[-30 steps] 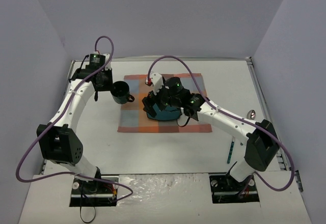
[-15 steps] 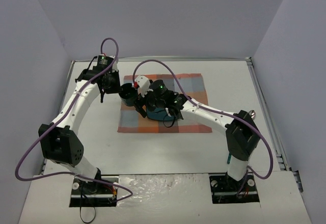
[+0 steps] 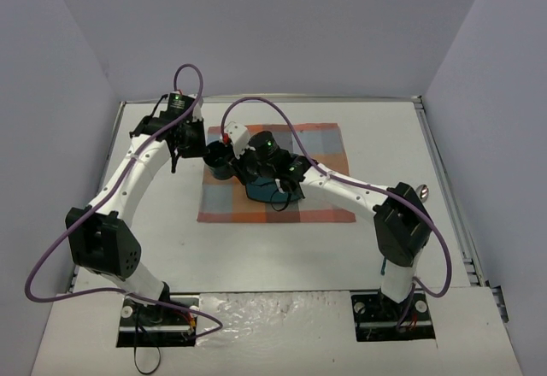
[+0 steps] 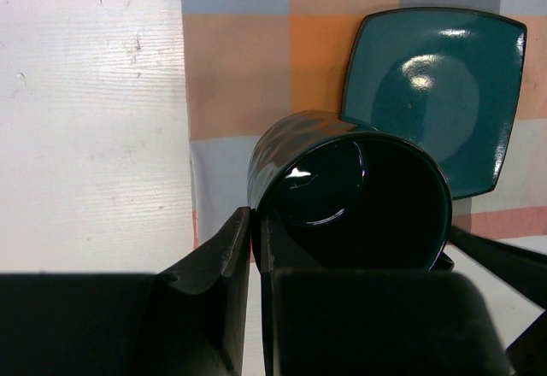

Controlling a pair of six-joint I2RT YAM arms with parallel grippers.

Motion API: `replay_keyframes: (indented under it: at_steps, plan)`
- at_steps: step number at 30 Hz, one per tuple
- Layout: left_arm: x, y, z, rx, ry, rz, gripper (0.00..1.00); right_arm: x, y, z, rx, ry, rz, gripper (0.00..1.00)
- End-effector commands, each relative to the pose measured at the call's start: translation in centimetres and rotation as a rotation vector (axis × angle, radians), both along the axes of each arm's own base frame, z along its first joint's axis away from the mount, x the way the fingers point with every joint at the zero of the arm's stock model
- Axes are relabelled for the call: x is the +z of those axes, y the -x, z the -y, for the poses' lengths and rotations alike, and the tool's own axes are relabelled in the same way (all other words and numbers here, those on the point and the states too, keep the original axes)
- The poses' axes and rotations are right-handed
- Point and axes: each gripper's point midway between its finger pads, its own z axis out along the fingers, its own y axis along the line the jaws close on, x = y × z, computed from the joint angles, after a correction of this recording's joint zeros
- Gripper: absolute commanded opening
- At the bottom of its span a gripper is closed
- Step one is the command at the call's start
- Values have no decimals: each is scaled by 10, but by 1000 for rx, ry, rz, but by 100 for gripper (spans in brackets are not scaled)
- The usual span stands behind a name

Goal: Set the dinner table for one person

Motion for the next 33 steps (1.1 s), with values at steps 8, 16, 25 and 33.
replay_keyframes:
  at_steps: [8, 16, 25, 33]
  plan:
    - [64, -9, 10, -12, 83, 186, 5, 33, -17, -4, -38, -68, 103, 0]
    - [70, -7, -3, 35, 45, 226, 56, 38, -32, 38, -106, -64, 119, 0]
    - [92, 4, -78, 226, 15, 352, 75, 55, -75, 130, -233, -138, 169, 0]
    - [46, 16, -98, 263, -12, 340, 79, 64, -126, 218, -319, -200, 295, 0]
